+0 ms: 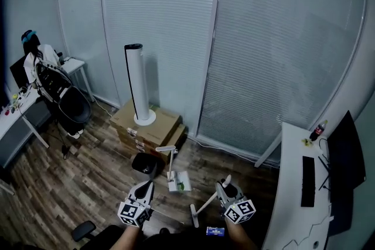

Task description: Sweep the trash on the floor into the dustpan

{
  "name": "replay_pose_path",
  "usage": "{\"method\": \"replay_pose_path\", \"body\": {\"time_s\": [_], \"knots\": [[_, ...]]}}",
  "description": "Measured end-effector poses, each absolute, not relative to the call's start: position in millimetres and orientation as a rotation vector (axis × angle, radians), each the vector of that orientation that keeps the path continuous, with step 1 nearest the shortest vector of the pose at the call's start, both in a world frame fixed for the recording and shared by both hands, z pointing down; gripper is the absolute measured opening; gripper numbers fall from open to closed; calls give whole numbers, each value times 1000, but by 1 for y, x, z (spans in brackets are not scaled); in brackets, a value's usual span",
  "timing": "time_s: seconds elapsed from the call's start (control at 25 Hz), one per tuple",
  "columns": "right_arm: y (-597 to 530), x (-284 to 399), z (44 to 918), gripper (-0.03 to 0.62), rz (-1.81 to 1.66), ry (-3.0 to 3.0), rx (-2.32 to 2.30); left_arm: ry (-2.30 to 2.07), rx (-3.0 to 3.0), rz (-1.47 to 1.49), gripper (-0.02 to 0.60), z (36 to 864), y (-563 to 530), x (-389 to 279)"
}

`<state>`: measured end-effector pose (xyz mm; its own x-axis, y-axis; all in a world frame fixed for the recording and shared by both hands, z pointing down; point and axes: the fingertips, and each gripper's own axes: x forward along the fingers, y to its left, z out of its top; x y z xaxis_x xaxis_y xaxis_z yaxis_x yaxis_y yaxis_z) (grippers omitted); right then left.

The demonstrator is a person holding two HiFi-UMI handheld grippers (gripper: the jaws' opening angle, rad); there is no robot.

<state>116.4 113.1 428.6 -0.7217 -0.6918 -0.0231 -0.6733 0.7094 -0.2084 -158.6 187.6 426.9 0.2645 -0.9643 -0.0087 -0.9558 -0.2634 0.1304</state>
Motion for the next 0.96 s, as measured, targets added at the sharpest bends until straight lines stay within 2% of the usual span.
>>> {"method": "replay_pose_path", "body": {"time_s": [0.48, 0.96], "knots": [[99, 182, 414, 97, -132, 2786, -1344, -1812, 2460, -95, -5, 412, 184, -113], [88, 215, 429, 97, -177, 2744, -1405, -1737, 2462, -42, -5, 421, 162, -93]]}}
